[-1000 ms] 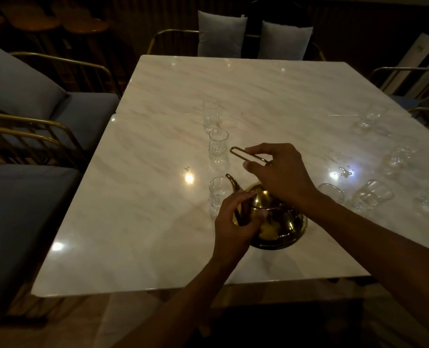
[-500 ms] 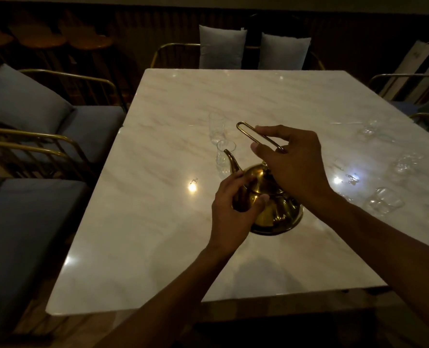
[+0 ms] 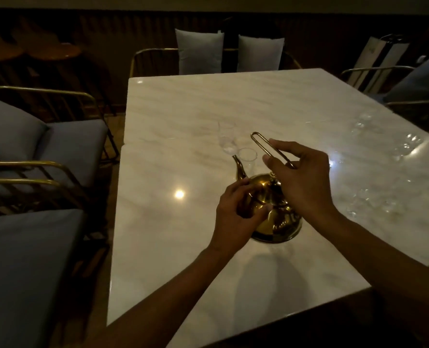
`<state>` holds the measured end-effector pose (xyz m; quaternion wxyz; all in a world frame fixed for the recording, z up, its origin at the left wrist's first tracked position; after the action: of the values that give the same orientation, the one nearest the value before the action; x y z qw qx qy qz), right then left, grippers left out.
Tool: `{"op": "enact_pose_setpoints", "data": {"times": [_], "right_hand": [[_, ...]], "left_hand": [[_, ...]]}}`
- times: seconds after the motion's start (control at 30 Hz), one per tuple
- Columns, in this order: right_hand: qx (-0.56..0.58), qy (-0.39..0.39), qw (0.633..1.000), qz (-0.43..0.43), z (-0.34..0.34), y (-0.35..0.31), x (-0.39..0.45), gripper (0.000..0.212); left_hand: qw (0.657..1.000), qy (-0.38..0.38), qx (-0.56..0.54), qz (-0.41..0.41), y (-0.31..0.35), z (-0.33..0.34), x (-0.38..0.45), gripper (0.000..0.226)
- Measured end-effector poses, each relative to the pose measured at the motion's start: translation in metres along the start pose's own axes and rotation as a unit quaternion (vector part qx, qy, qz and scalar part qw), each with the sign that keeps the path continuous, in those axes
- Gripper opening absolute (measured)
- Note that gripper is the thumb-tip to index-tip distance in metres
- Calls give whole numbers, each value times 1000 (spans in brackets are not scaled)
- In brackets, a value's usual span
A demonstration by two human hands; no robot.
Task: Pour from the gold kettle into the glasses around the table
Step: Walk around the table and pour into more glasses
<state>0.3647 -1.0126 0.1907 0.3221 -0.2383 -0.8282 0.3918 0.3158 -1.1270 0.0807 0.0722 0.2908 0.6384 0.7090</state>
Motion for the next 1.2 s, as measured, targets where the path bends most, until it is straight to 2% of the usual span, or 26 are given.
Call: {"op": "enact_pose_setpoints", "data": {"times": [0.3,0.47,0.73,1.07,1.2], "right_hand": [[3,51,997,57,47,-15,-18,32],[8,52,996,77,65,-10,-25,34],[9,101,989,106,89,-2,-42,34],[-15,164,975,147,146,-21,-68,37],[-29,199,964,175,173,-36,-81,38]], "left_hand": [[998,-62,-30,12,-15,-57,10,47],[996,-89,-29,14,-28,-70,15,49],[990,-141,1,6,-49,-88,20,48],[969,-237,-62,-29,-68,-150,29,46],[958,-282,-47,-27,-75,-178,37,46]]}}
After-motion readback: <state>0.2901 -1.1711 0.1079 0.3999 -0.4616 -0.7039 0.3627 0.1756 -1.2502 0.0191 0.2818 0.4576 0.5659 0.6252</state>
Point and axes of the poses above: each hand's wrist, its own x-axis towards the middle knuckle, its own z-axis out of the palm, y = z × x, the point moved 3 cm from there along x, towards the middle knuckle, and after that the axes turned 10 degrees about -x, right-handed, at the moved point
